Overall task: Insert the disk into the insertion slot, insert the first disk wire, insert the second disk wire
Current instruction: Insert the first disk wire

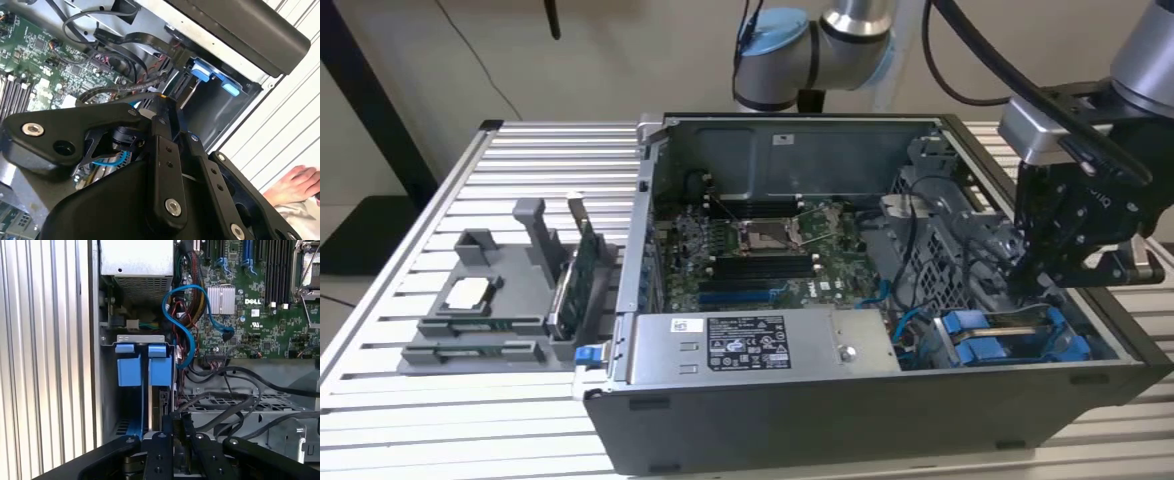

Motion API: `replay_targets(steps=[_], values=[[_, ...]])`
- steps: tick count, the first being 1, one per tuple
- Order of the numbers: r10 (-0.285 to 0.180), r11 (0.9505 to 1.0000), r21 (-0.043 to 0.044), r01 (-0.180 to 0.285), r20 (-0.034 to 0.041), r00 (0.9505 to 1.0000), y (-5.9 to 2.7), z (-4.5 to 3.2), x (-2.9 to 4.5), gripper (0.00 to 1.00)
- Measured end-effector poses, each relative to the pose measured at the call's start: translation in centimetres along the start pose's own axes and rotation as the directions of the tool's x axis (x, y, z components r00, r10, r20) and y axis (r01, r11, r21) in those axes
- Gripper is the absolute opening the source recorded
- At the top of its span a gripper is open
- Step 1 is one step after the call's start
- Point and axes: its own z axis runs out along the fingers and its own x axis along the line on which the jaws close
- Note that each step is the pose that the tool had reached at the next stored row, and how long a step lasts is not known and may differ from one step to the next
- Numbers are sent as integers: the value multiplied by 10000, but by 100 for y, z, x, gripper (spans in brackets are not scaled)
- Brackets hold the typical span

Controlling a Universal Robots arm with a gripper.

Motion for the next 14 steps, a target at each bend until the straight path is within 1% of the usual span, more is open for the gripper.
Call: replay_targets(steps=[6, 14], values=[[0, 10000, 0, 0, 0, 10000, -46, 22, 46, 19], [1, 10000, 0, -1, -1, 10000, -48, 23, 50, 19]])
